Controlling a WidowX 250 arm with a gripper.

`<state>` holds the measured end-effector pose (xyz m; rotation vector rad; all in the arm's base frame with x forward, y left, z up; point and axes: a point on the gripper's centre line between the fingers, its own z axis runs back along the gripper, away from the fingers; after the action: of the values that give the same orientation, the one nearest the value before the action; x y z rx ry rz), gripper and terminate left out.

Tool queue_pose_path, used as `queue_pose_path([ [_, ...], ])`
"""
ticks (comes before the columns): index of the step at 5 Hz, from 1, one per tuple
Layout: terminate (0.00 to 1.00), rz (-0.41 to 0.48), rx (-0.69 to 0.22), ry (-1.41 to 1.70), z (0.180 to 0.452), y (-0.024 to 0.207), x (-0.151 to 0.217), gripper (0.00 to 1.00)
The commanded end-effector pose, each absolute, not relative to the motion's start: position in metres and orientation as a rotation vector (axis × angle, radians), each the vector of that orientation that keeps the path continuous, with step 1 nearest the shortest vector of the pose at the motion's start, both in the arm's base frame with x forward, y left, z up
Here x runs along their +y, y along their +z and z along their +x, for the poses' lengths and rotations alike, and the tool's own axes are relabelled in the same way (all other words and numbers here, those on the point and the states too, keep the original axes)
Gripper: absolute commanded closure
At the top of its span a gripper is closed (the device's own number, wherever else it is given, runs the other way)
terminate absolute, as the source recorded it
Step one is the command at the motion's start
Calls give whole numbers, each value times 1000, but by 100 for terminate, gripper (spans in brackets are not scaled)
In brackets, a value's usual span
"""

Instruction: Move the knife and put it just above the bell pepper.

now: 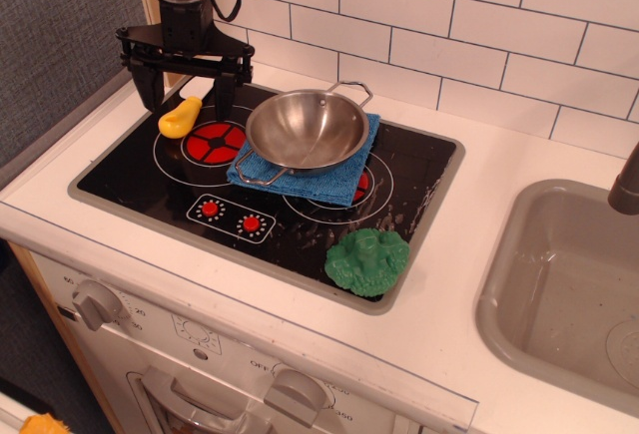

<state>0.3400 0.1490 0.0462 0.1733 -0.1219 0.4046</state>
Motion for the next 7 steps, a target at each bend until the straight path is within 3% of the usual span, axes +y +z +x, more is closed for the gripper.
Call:
queue_pose_path([
  [1,0,173,-149,400,352,32,172,0],
  [2,0,152,-146,414,350,22,176,0],
  [3,0,137,-145,412,348,18,175,100],
  [4,0,141,-155,399,349,26,172,100],
  [6,0,264,-234,316,344,114,141,100],
  [7,0,253,-256,197,354,146,104,100],
])
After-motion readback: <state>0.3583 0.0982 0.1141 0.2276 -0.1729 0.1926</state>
